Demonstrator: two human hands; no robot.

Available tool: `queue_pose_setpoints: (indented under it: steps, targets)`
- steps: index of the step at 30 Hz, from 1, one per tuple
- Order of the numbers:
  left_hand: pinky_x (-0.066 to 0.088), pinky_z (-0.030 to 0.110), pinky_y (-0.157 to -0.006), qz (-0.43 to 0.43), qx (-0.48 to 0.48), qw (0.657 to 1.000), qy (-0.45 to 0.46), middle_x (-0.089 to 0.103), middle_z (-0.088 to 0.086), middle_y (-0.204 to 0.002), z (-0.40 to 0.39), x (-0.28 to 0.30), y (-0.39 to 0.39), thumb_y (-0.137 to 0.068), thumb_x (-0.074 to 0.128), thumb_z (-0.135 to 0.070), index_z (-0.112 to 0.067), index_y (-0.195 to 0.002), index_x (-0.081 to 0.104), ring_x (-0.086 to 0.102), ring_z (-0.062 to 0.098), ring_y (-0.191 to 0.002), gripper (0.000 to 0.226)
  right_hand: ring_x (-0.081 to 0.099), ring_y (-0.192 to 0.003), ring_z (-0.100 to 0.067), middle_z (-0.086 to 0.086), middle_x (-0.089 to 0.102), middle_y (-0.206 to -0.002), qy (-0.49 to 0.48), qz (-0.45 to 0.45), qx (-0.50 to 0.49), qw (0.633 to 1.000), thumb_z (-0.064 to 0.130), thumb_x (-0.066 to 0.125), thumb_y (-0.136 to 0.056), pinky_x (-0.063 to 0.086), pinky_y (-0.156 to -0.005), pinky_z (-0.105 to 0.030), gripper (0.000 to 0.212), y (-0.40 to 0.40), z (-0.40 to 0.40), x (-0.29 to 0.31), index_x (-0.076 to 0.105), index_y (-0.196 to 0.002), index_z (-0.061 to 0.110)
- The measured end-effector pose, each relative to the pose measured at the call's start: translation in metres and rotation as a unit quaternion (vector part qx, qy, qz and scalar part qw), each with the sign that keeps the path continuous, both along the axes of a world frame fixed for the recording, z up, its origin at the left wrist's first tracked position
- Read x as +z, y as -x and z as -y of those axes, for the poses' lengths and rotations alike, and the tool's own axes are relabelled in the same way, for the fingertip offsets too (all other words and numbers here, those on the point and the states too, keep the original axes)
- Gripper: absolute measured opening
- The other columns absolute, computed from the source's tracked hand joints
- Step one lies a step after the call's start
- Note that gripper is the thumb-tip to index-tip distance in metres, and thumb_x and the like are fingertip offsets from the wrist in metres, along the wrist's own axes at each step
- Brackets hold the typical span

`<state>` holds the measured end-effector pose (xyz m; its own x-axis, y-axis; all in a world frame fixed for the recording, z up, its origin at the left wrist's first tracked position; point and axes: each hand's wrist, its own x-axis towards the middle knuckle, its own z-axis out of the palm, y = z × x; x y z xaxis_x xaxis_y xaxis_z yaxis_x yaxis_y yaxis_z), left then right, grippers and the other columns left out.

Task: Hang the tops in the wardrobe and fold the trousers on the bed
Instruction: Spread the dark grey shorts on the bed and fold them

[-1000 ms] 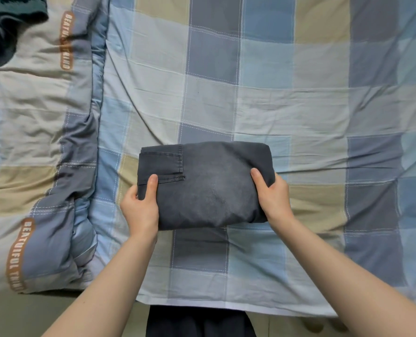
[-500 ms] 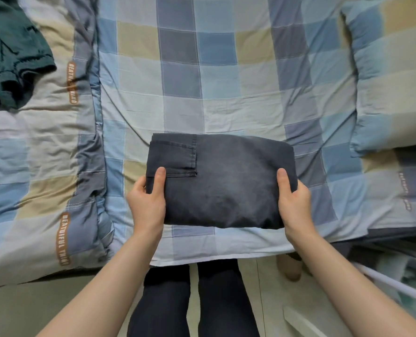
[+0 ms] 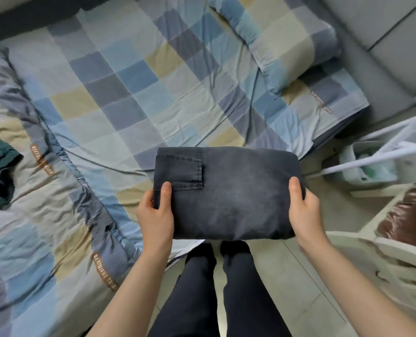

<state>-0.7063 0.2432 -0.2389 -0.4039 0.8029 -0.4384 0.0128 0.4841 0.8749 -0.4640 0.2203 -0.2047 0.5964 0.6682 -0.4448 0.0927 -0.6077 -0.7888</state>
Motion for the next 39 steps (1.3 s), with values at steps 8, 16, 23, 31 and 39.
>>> queue_pose_setpoints:
  steps: [8, 16, 23, 31, 39]
  targets:
    - [0.047, 0.027, -0.069, -0.002, -0.166, 0.986, -0.012, 0.067, -0.008, -0.077, 0.03, 0.054, -0.077, -0.095, 0.057, -0.041, -0.017, -0.082, 0.065, 0.058, 0.002, -0.07, 0.028, 0.059, -0.101, -0.035, -0.027, 0.061, -0.105, -0.004, -0.025, -0.151, 0.988, 0.044, 0.044, -0.098, 0.05, -0.086, -0.043, 0.052, -0.06, 0.109, 0.056, 0.06, -0.094, -0.006]
    - [0.051, 0.041, -0.076, -0.014, -0.357, 0.934, -0.003, 0.071, -0.002, -0.082, 0.124, 0.079, -0.226, -0.093, 0.057, -0.049, -0.02, -0.082, 0.066, 0.064, 0.012, -0.08, 0.032, 0.063, -0.093, -0.022, -0.01, 0.066, -0.096, -0.032, -0.063, -0.34, 0.938, 0.05, 0.041, -0.097, 0.051, -0.076, -0.034, 0.044, -0.153, 0.285, 0.09, 0.063, -0.091, 0.013]
    - [0.043, 0.021, -0.059, -0.007, -0.502, 0.865, 0.006, 0.065, -0.009, -0.07, 0.265, 0.1, -0.362, -0.096, 0.054, -0.043, -0.016, -0.078, 0.064, 0.057, -0.004, -0.064, 0.035, 0.057, -0.111, -0.02, 0.009, 0.06, -0.117, -0.012, -0.047, -0.457, 0.888, 0.057, 0.035, -0.096, 0.047, -0.098, -0.045, 0.044, -0.221, 0.462, 0.108, 0.059, -0.114, 0.025]
    - [0.051, 0.031, -0.081, -0.013, -0.66, 0.75, 0.04, 0.068, -0.006, -0.099, 0.4, 0.109, -0.47, -0.098, 0.049, -0.047, -0.016, -0.107, 0.066, 0.062, 0.012, -0.093, 0.036, 0.051, -0.122, -0.028, 0.001, 0.051, -0.135, 0.002, -0.044, -0.604, 0.796, 0.054, 0.031, -0.098, 0.043, -0.1, -0.041, 0.053, -0.251, 0.617, 0.115, 0.046, -0.137, 0.022]
    - [0.05, 0.039, -0.088, -0.07, -0.791, 0.606, 0.054, 0.068, -0.007, -0.094, 0.471, 0.096, -0.57, -0.097, 0.046, -0.052, -0.025, -0.1, 0.066, 0.063, 0.017, -0.092, 0.034, 0.052, -0.117, -0.027, -0.001, 0.051, -0.133, -0.012, -0.063, -0.739, 0.671, 0.05, 0.031, -0.1, 0.045, -0.094, -0.041, 0.05, -0.261, 0.685, 0.103, 0.042, -0.14, 0.023]
